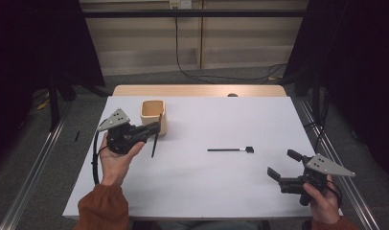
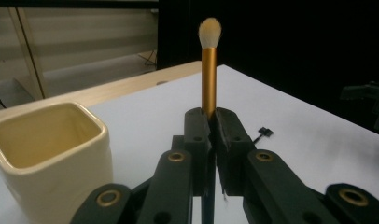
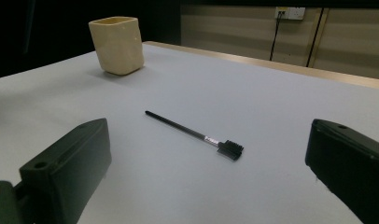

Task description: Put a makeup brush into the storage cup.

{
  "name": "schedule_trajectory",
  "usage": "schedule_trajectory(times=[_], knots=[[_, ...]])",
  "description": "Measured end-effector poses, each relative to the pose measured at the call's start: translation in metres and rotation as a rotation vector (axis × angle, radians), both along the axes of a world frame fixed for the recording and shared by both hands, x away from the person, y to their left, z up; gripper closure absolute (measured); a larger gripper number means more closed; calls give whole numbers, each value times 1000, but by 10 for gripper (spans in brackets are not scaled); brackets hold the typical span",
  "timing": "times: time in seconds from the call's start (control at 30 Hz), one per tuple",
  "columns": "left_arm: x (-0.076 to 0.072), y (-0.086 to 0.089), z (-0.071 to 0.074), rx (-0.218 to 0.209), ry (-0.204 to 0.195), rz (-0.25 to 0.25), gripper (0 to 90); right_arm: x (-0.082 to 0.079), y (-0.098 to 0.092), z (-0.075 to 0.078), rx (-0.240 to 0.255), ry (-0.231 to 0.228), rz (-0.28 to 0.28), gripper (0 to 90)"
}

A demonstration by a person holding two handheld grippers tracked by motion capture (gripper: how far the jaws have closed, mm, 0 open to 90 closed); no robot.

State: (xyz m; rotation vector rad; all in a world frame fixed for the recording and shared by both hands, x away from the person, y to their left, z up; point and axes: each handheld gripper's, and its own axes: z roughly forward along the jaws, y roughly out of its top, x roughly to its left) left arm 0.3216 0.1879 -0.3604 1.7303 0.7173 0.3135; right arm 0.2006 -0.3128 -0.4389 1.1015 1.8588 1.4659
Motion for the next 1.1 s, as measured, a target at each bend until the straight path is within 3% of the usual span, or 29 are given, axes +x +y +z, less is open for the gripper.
schedule_trajectory(times=[0.47, 0.53, 0.9, 1.1], knots=[[9, 5, 10, -18, -75, 57, 841, 0, 1, 0, -2, -1, -2, 0], [12, 3, 10, 10, -85, 73, 841, 0, 1, 0, 4, -3, 1, 0], [28, 2, 21, -24, -72, 78, 841, 0, 2, 1, 4, -4, 4, 0], [37, 0, 31, -9, -82, 93, 841, 0, 2, 0, 2, -4, 6, 0]])
